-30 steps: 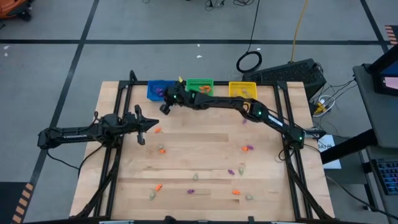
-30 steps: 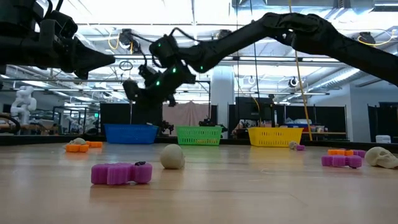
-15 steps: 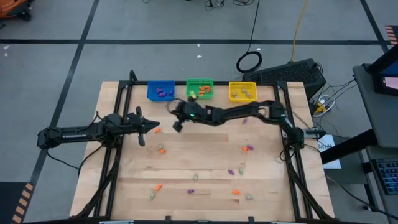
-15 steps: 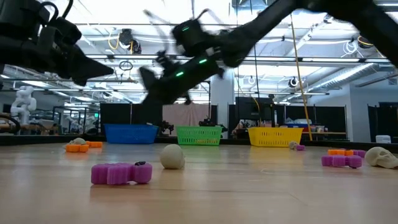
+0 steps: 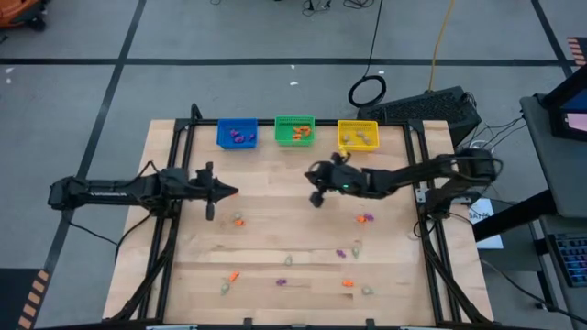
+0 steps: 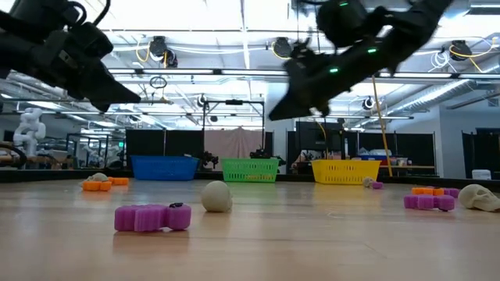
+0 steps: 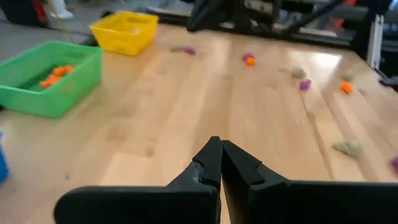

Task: Sort Halloween decoration
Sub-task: Put the orange skeleton toy into the green basket

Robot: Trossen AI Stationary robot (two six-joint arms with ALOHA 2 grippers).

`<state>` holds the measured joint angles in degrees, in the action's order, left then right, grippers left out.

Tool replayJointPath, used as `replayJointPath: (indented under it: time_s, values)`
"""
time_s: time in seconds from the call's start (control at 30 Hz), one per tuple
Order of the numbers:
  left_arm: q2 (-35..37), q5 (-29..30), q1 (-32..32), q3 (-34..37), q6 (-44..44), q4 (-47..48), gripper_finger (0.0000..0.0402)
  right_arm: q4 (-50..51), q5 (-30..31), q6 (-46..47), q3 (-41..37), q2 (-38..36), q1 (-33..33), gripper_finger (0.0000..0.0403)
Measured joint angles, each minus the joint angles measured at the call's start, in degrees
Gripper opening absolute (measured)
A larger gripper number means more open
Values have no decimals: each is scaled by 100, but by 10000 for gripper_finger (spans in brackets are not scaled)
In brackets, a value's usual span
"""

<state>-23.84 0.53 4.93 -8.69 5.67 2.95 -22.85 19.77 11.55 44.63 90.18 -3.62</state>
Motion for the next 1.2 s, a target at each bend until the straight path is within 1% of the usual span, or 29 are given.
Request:
replayJointPath:
  time_s: [0.13, 0.33, 0.53, 0.63, 0.7, 0.87, 1.07, 1.13, 1.2]
  values:
    - [-660, 51, -252, -331, 67, 202, 10, 28, -29, -171, -508, -583, -2, 0]
    - [-1659, 159, -693, -993, 317, 989, 10, 51, -30, -525, -799, -1121, 0, 0]
    - [-2656, 196, -1289, -1523, 754, 1612, 10, 53, -29, -647, -805, -1221, -2, 0]
    - [-3116, 216, -1597, -1730, 1038, 1699, 12, 75, -31, -645, -805, -1221, 0, 0]
    - [-3388, 362, -1791, -1828, 1193, 1706, 18, 146, -31, -647, -805, -1221, 0, 0]
    - [-3963, 414, -2131, -2077, 1357, 1741, 58, 159, -31, -740, -805, -1221, -1, 0]
    - [-4447, -9, -2771, -2393, 1255, 1734, 124, 171, -33, -776, -805, -1221, 0, 0]
    - [-4554, -151, -3087, -2497, 1182, 1741, 141, 179, -34, -776, -805, -1221, -1, 0]
    - [-4659, -260, -3354, -2601, 1333, 1730, 153, 200, -35, -776, -805, -1221, -2, 0]
